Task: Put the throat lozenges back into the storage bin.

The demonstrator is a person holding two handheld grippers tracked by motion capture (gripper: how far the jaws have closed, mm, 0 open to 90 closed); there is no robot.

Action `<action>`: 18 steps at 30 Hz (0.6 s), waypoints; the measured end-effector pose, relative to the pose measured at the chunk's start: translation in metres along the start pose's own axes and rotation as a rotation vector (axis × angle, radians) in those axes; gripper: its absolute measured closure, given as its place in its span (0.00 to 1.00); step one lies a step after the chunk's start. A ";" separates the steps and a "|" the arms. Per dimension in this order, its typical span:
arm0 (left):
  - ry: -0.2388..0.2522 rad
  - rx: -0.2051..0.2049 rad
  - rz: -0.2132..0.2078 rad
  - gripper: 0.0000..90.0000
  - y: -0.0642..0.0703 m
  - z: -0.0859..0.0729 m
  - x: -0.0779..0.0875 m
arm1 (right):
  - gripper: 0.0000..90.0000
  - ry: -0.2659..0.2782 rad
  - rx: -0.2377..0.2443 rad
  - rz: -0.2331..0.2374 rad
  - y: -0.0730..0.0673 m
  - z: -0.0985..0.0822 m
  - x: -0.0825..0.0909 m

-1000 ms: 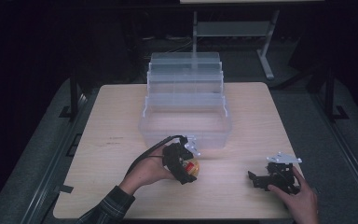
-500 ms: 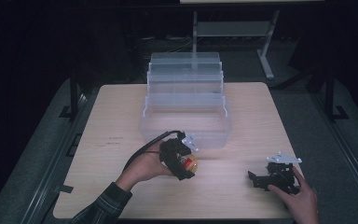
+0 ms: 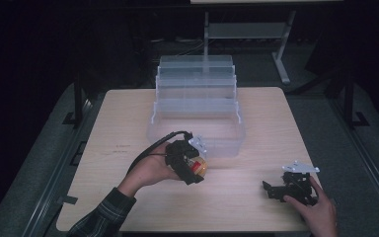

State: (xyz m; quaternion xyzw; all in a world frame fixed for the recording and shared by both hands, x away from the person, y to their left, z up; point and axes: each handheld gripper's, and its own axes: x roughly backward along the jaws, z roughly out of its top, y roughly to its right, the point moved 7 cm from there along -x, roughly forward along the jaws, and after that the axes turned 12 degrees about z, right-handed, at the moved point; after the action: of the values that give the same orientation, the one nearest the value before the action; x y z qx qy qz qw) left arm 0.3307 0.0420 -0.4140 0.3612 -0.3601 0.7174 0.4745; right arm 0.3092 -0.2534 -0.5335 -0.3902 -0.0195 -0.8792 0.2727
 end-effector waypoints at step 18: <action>0.005 0.032 0.015 0.22 -0.019 0.000 0.016 | 0.00 0.001 0.000 -0.001 0.000 0.000 0.000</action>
State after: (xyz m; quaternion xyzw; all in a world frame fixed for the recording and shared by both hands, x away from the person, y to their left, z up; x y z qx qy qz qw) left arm 0.3436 0.0537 -0.3971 0.3642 -0.3500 0.7275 0.4644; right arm 0.3092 -0.2534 -0.5335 -0.3899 -0.0195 -0.8795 0.2723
